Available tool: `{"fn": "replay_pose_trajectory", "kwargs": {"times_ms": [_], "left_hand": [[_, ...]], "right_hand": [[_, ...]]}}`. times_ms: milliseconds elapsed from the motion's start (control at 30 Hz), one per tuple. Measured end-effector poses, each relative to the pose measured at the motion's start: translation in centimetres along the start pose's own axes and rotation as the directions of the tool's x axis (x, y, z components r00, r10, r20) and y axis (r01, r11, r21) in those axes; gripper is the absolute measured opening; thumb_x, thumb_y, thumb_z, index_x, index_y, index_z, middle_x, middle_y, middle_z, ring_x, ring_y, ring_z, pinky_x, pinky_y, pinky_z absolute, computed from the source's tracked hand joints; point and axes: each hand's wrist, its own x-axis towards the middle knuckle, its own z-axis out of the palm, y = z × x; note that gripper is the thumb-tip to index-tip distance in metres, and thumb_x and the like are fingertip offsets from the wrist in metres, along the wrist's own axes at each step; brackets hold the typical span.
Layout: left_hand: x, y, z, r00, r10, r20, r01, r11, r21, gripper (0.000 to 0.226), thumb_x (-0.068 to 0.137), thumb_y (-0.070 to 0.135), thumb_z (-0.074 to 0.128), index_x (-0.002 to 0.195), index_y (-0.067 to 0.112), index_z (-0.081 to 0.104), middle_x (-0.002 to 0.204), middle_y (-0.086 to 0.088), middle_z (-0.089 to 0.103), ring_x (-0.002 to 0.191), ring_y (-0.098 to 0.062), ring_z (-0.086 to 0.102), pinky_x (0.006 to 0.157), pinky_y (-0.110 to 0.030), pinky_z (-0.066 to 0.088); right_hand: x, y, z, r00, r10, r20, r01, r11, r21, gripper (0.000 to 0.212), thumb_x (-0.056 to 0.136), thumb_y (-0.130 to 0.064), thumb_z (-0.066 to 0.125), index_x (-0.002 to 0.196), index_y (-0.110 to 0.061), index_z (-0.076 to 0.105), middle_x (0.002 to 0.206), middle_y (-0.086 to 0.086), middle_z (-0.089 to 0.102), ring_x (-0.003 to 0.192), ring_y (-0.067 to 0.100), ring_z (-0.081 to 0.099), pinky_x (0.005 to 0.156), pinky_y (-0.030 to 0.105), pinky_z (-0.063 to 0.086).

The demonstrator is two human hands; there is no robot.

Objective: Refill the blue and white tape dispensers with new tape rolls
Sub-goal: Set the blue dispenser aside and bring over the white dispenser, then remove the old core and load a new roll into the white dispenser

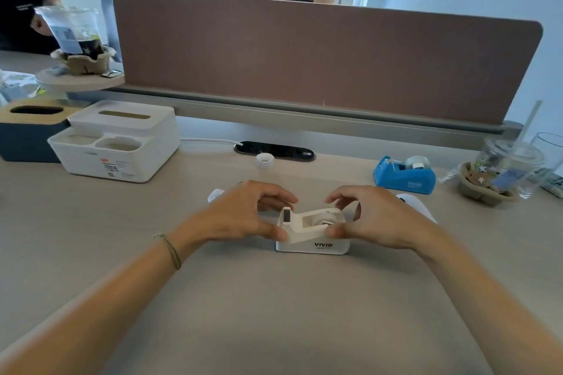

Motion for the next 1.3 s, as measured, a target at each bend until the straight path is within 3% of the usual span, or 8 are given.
{"fn": "replay_pose_trajectory", "kwargs": {"times_ms": [133, 267, 400, 600, 833, 1100, 1300], "left_hand": [[0.6, -0.3, -3.3, 0.963, 0.012, -0.268, -0.023, 0.999, -0.038, 0.021, 0.084, 0.014, 0.078, 0.104, 0.020, 0.077, 0.090, -0.002, 0.078, 0.086, -0.011, 0.073, 0.084, -0.024, 0.057], [0.4, -3.1, -6.0, 0.883, -0.022, -0.469, 0.050, 0.998, 0.047, 0.010, 0.090, 0.023, 0.070, 0.094, 0.029, 0.077, 0.083, 0.008, 0.075, 0.077, -0.009, 0.068, 0.078, -0.024, 0.055], [0.2, -5.8, -6.8, 0.890, -0.172, -0.423, 0.254, 0.956, 0.145, 0.010, 0.091, 0.034, 0.066, 0.092, 0.035, 0.075, 0.090, 0.012, 0.073, 0.083, -0.007, 0.064, 0.074, -0.023, 0.050], [0.0, -6.7, -7.2, 0.901, -0.243, -0.360, 0.315, 0.936, 0.158, 0.014, 0.094, 0.035, 0.061, 0.096, 0.033, 0.075, 0.089, 0.014, 0.069, 0.081, -0.002, 0.060, 0.064, -0.015, 0.039], [-0.1, -6.7, -7.4, 0.911, -0.244, -0.332, 0.309, 0.937, 0.160, 0.017, 0.095, 0.037, 0.059, 0.101, 0.033, 0.075, 0.094, 0.012, 0.070, 0.085, -0.002, 0.061, 0.066, -0.013, 0.039], [0.0, -5.0, -7.4, 0.912, -0.180, -0.369, 0.261, 0.948, 0.181, 0.018, 0.096, 0.035, 0.059, 0.102, 0.031, 0.075, 0.096, 0.011, 0.071, 0.086, -0.004, 0.062, 0.069, -0.011, 0.043], [-0.1, -2.8, -6.4, 0.925, -0.110, -0.365, 0.211, 0.945, 0.250, 0.019, 0.096, 0.036, 0.058, 0.104, 0.031, 0.074, 0.096, 0.012, 0.069, 0.085, -0.005, 0.063, 0.072, -0.018, 0.047]], "right_hand": [[1.8, -0.2, -1.1, 0.993, -0.005, -0.116, 0.010, 0.999, 0.044, 0.038, 0.084, -0.054, 0.072, 0.119, -0.038, 0.066, 0.105, -0.022, 0.068, 0.084, 0.000, 0.058, 0.083, 0.027, 0.049], [5.0, -1.2, -1.4, 0.989, -0.046, -0.140, 0.043, 0.999, -0.023, 0.025, 0.090, -0.041, 0.070, 0.114, -0.035, 0.071, 0.104, -0.018, 0.070, 0.082, 0.000, 0.057, 0.080, 0.028, 0.047], [9.1, -3.0, -1.2, 0.985, -0.087, -0.148, 0.075, 0.994, -0.086, 0.021, 0.091, -0.034, 0.068, 0.111, -0.031, 0.073, 0.104, -0.013, 0.072, 0.088, 0.010, 0.062, 0.085, 0.034, 0.053], [15.7, -5.9, 0.6, 0.991, -0.121, -0.060, 0.106, 0.971, -0.214, 0.034, 0.088, -0.028, 0.065, 0.121, -0.034, 0.068, 0.092, -0.010, 0.066, 0.092, 0.019, 0.060, 0.073, 0.033, 0.047], [19.9, -7.4, 2.6, 0.995, -0.099, -0.006, 0.092, 0.942, -0.321, 0.029, 0.086, -0.030, 0.065, 0.115, -0.035, 0.066, 0.113, 0.001, 0.069, 0.100, 0.025, 0.062, 0.074, 0.034, 0.048], [18.9, -7.5, 3.0, 0.994, -0.111, -0.003, 0.104, 0.943, -0.317, 0.010, 0.082, -0.038, 0.070, 0.089, -0.037, 0.064, 0.104, 0.000, 0.067, 0.095, 0.025, 0.062, 0.076, 0.035, 0.049], [15.0, -6.2, 1.3, 0.989, -0.128, 0.076, 0.145, 0.945, -0.292, 0.013, 0.081, -0.019, 0.073, 0.092, -0.027, 0.073, 0.079, -0.010, 0.064, 0.075, 0.014, 0.061, 0.064, 0.030, 0.047]]}}
